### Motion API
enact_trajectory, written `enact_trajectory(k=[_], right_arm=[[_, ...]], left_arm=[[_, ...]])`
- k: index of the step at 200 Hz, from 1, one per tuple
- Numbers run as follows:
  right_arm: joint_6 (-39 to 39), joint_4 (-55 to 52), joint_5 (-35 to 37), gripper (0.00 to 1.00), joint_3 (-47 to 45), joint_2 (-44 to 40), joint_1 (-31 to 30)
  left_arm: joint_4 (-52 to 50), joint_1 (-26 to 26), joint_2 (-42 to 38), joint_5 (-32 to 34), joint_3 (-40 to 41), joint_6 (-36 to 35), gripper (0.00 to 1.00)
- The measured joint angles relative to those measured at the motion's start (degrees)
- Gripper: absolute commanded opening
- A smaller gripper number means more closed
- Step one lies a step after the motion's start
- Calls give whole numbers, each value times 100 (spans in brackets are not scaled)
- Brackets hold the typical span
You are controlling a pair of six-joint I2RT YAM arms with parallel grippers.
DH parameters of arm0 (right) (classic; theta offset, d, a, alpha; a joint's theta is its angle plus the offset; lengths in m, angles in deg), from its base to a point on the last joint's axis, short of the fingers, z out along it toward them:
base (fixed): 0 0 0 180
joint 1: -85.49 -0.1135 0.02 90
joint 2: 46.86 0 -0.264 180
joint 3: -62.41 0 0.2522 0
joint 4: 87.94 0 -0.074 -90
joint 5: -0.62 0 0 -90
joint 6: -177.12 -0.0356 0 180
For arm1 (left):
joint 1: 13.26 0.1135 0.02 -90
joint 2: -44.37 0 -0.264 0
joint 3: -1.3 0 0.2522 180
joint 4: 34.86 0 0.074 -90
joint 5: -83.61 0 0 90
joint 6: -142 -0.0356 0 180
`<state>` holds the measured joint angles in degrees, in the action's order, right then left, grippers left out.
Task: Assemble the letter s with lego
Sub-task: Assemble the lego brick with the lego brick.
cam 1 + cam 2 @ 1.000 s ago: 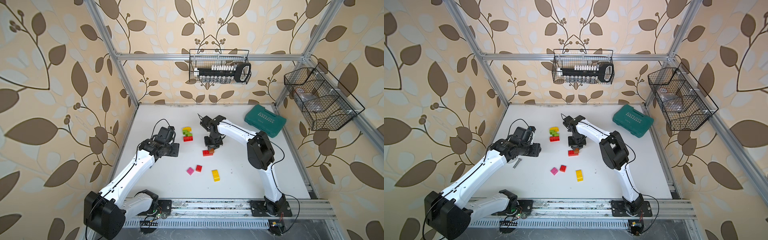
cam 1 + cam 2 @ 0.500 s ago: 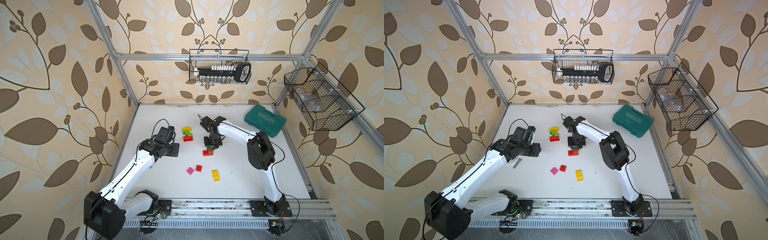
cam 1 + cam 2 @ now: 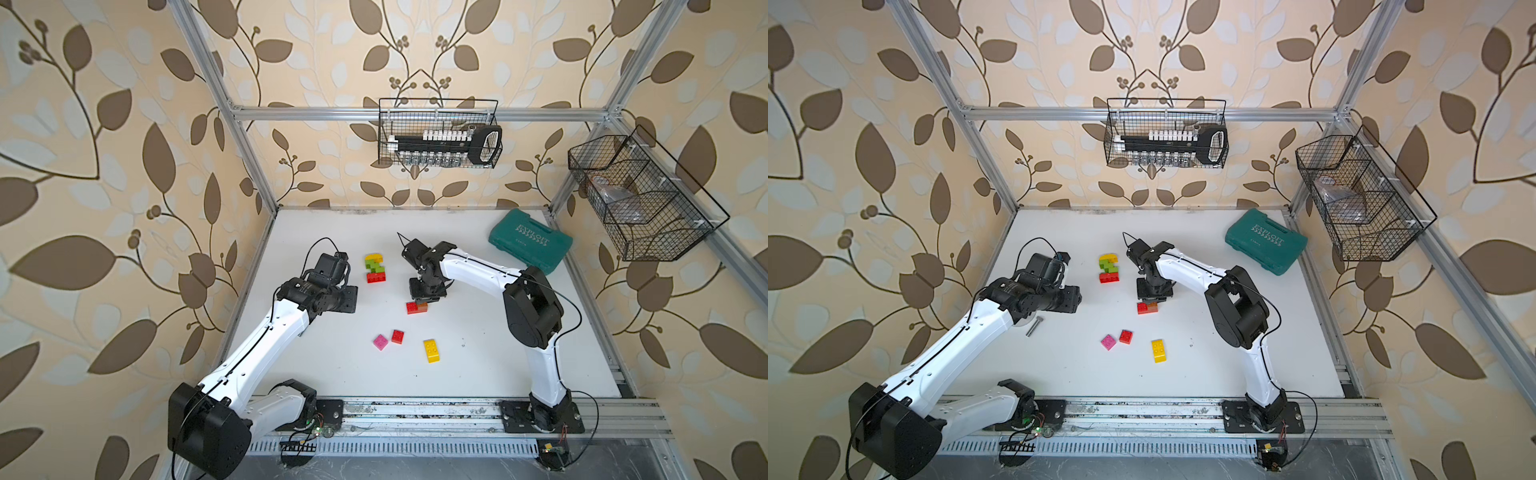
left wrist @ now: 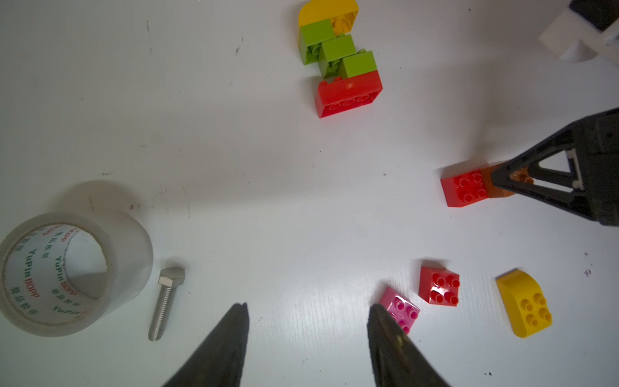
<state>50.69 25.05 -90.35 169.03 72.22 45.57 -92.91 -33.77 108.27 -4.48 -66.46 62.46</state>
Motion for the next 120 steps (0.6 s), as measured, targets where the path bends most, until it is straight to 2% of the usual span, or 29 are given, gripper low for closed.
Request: enact_trajectory(k=[33, 75, 120], right_arm=[[-146, 490, 37, 0, -483, -269, -15], [-173, 507, 31, 0, -452, -212, -15], [-258, 608, 33, 0, -382, -173, 9]], left_arm=[[2, 0, 4, -2, 0, 0, 60], [2, 0, 7, 0, 0, 0, 60], [2, 35, 7, 0, 0, 4, 65]])
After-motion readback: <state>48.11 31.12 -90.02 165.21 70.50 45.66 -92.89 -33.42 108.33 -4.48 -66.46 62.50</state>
